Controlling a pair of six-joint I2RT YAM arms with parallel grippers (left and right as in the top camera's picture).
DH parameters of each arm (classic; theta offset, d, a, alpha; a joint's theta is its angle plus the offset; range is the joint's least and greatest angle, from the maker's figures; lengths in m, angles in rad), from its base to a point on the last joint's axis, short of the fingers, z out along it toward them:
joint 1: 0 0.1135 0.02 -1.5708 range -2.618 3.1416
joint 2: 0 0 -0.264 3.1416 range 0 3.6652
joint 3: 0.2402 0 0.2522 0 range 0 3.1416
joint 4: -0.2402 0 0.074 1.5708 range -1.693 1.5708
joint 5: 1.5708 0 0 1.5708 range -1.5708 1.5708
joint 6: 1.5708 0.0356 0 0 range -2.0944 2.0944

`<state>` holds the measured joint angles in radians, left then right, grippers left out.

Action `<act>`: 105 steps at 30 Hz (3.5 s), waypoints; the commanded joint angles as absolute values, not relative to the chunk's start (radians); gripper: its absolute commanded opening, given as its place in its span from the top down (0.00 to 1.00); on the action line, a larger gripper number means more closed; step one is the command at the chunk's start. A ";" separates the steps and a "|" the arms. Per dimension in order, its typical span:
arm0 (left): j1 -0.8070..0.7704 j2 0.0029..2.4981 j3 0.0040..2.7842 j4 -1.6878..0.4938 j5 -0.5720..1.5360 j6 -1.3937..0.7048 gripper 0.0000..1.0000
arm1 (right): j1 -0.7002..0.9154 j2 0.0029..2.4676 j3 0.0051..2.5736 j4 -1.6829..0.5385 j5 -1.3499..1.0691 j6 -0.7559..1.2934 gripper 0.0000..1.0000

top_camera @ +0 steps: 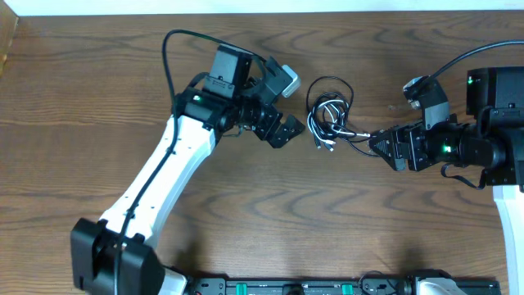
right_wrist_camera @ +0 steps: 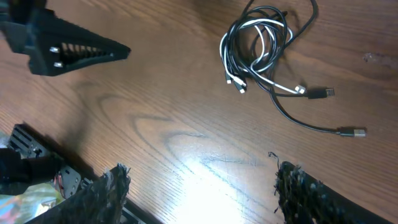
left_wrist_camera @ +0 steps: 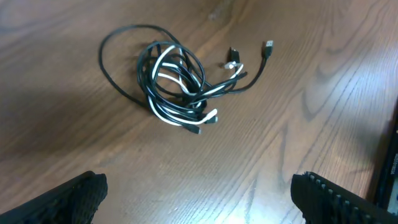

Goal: Untangle cables
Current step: 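Lower both grippers onto the tangled black and white cables, then grasp cable loops with both grippers near the bundle center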

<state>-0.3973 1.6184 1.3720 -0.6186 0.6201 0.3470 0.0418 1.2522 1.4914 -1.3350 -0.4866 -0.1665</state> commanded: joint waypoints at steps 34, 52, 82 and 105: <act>-0.484 1.995 1.389 -0.154 0.609 -0.107 0.07 | 0.152 1.255 1.495 -1.000 -0.485 -0.142 0.24; -0.501 2.078 1.389 -0.053 0.548 -0.106 0.17 | 0.152 1.232 1.495 -0.999 -0.558 -0.136 0.24; -0.501 2.117 1.387 0.009 0.451 -0.308 0.31 | 0.179 1.232 1.495 -1.003 -0.579 -0.140 0.23; -0.507 2.094 1.446 0.054 0.623 -0.353 0.88 | 0.178 1.232 1.495 -0.999 -0.474 -0.152 0.14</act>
<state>-0.5087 2.1525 1.3823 0.0605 0.5411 -0.3439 0.1741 1.2461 1.4914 -1.0008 -0.5262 -0.1425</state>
